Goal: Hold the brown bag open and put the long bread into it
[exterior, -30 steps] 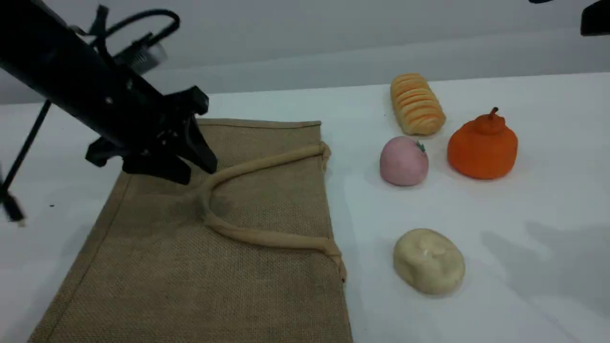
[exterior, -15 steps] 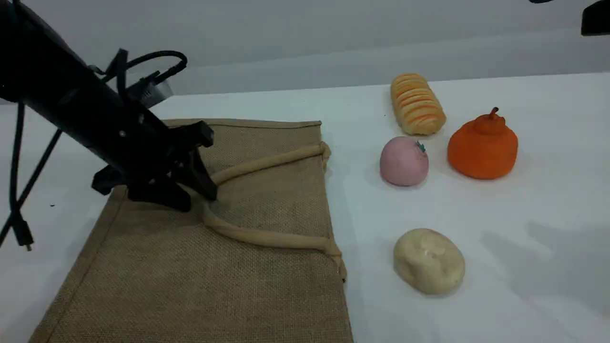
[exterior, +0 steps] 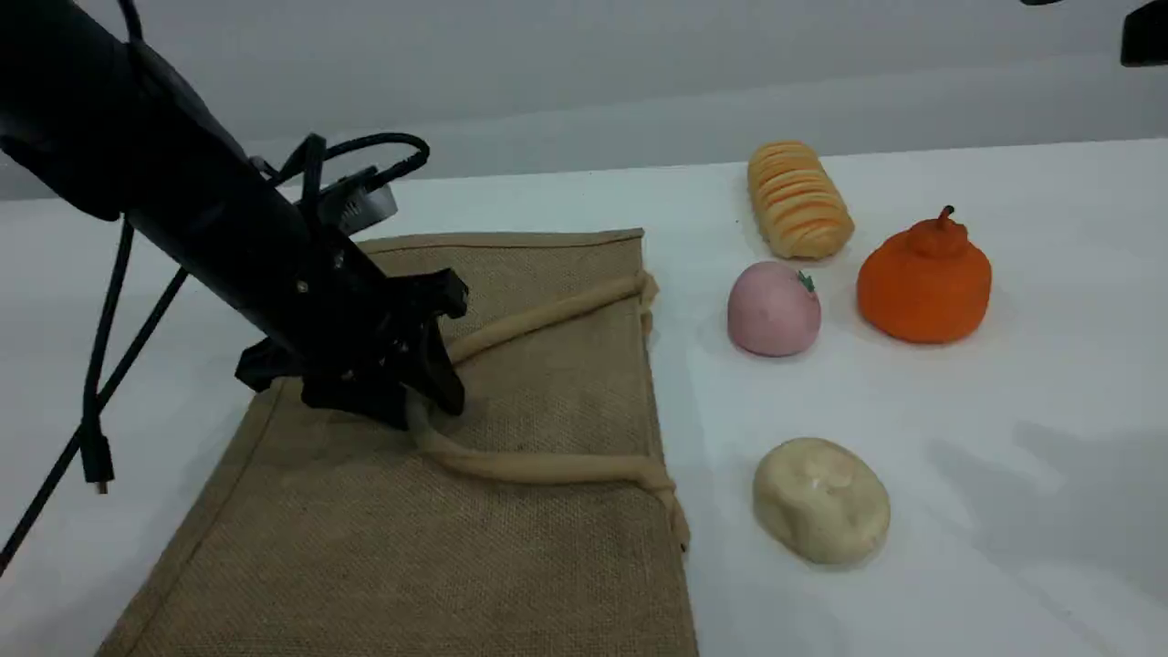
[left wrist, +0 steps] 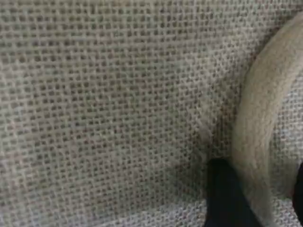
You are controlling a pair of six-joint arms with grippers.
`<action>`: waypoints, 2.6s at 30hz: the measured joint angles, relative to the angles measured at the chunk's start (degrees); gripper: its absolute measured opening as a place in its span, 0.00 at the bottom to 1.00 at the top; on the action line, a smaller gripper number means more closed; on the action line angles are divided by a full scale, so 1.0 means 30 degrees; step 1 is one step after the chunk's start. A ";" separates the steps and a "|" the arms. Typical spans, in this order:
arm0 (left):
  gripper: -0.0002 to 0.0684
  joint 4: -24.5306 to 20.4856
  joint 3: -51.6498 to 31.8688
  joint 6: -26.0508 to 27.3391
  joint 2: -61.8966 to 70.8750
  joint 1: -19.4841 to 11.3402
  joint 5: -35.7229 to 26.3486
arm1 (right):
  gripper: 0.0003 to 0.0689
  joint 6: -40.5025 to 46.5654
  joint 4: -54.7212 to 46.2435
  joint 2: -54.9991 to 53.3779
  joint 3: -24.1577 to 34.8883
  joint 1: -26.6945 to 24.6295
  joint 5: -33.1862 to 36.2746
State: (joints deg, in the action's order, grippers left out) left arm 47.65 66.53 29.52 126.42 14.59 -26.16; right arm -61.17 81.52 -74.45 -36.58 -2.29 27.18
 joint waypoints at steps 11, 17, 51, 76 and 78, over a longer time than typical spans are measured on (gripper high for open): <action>0.24 -0.0956 0.0039 -0.1776 0.0691 -0.0018 0.0147 | 0.73 -0.0331 0.0352 0.0000 0.0000 0.0000 -0.0239; 0.15 -0.0685 0.0022 -0.2095 0.0679 -0.0018 0.0014 | 0.73 -0.0331 0.0352 0.0000 0.0000 0.0000 -0.0239; 0.14 -0.4979 0.6775 -0.3801 -1.0378 -0.0038 -0.8633 | 0.73 -0.0799 0.0585 -0.0597 0.0020 0.0000 0.0030; 0.13 -0.7419 0.9524 -0.2971 -1.0378 -0.0038 -1.3363 | 0.73 -0.2426 0.1886 -0.1753 0.0020 0.0000 -0.1389; 0.13 -0.7419 0.9524 -0.2971 -1.0378 -0.0038 -1.3363 | 0.73 -0.2630 0.1929 -0.1753 0.0020 0.0000 -0.1389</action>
State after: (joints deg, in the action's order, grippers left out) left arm 25.39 95.10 20.61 95.28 14.48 -66.25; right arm -69.06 87.30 -79.71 -36.52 -2.29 23.01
